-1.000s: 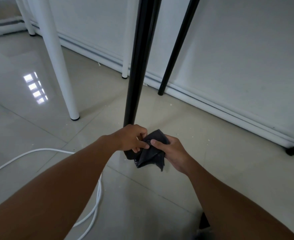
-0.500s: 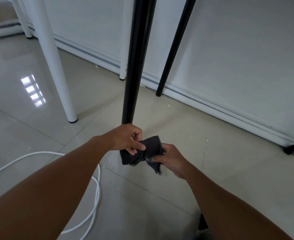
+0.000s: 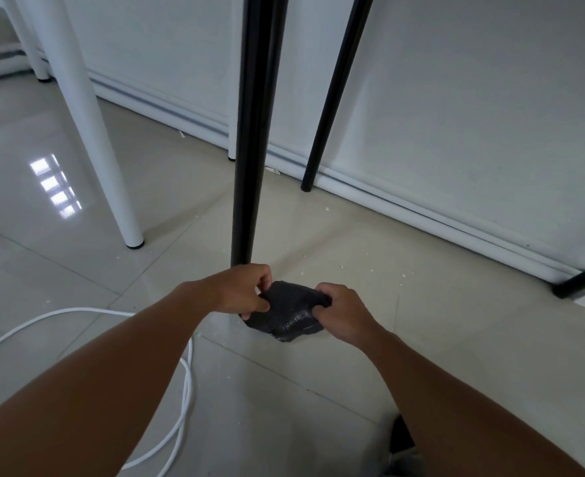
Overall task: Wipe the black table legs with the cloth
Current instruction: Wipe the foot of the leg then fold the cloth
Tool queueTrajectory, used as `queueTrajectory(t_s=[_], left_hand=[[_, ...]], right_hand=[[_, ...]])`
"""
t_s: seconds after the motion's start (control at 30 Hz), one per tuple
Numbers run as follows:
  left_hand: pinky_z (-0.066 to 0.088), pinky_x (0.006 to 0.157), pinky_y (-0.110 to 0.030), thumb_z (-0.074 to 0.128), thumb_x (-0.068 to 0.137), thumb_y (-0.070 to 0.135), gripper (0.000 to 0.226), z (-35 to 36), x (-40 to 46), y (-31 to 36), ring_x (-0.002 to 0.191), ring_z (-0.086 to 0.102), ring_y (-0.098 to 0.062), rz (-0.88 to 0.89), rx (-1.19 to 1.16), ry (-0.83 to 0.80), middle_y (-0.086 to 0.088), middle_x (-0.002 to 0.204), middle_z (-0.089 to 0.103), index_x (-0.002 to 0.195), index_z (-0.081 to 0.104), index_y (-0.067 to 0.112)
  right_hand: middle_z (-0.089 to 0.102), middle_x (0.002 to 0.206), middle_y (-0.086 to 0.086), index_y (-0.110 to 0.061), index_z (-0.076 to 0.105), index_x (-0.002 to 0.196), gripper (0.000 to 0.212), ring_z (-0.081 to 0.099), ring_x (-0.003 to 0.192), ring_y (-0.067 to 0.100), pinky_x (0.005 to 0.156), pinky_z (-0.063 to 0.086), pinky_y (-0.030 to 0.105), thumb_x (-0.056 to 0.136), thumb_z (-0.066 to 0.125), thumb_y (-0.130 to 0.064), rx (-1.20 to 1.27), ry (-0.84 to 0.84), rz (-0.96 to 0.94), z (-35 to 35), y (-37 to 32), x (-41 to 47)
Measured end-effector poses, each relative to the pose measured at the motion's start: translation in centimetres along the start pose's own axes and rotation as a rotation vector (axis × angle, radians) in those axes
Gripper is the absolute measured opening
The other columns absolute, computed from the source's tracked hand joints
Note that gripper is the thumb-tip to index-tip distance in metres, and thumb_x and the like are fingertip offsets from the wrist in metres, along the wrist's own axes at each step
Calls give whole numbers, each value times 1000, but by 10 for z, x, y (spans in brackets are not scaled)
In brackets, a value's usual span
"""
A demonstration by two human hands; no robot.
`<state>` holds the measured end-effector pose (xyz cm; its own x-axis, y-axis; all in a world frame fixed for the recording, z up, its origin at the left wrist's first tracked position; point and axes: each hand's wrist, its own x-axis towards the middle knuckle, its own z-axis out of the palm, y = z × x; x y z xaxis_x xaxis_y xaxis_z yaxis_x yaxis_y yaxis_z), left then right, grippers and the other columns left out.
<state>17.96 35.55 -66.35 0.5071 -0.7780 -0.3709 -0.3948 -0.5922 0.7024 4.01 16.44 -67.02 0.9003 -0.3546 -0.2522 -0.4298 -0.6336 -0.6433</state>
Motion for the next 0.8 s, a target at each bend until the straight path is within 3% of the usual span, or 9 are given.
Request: queueTrajectory(t_s=[0.1,0.13,0.2,0.33,0.47,0.6,0.8], left_hand=[[51,53,-17,83,82,26,52,5,-1,12,57,65,-6,-15,-182,-37,6,103,67,115,43,30],[52,56,-19,82,83,35,60,7,-1,17,56,65,-7,-21,-222,-35,5,107,68,123,38,33],[54,61,-25,75,88,44,56,12,-1,26,52,64,-10,-4,-248,19,0,106,73,130,41,30],[54,54,-27,74,92,20,20,14,-3,57,46,61,-8,87,-267,144,-8,100,74,108,61,20],[49,53,-18,79,85,10,43,13,-12,104,48,59,-3,87,-233,84,-7,102,72,118,57,26],[43,46,-13,77,80,7,16,11,-28,160,48,58,1,174,-32,-32,-11,94,75,87,73,20],[56,66,-32,81,82,17,14,-3,-64,249,58,65,-9,318,65,-26,-8,91,76,83,68,21]], right_hand=[[62,73,-2,-21,60,79,15,59,70,18,59,46,25,80,57,-6,-21,-28,-39,-15,-3,-11],[63,75,-1,-22,61,80,16,62,73,19,62,48,26,80,56,-6,-12,-31,-51,-21,-4,-15],[66,79,0,-25,63,81,19,65,78,19,65,50,27,80,56,-8,1,-28,-77,-37,-6,-24],[67,86,-1,-34,62,80,27,67,82,18,67,53,30,87,59,-8,-44,-71,-114,-78,-10,-49],[71,95,2,-20,71,92,17,70,85,21,61,60,26,85,69,-4,-79,-103,-112,-122,-15,-79],[74,98,1,-16,77,97,25,70,84,14,71,60,27,77,77,0,-145,-62,-81,-167,-18,-115],[73,92,3,-14,80,95,21,68,87,19,72,56,29,76,75,-5,-273,76,-55,-233,-36,-170]])
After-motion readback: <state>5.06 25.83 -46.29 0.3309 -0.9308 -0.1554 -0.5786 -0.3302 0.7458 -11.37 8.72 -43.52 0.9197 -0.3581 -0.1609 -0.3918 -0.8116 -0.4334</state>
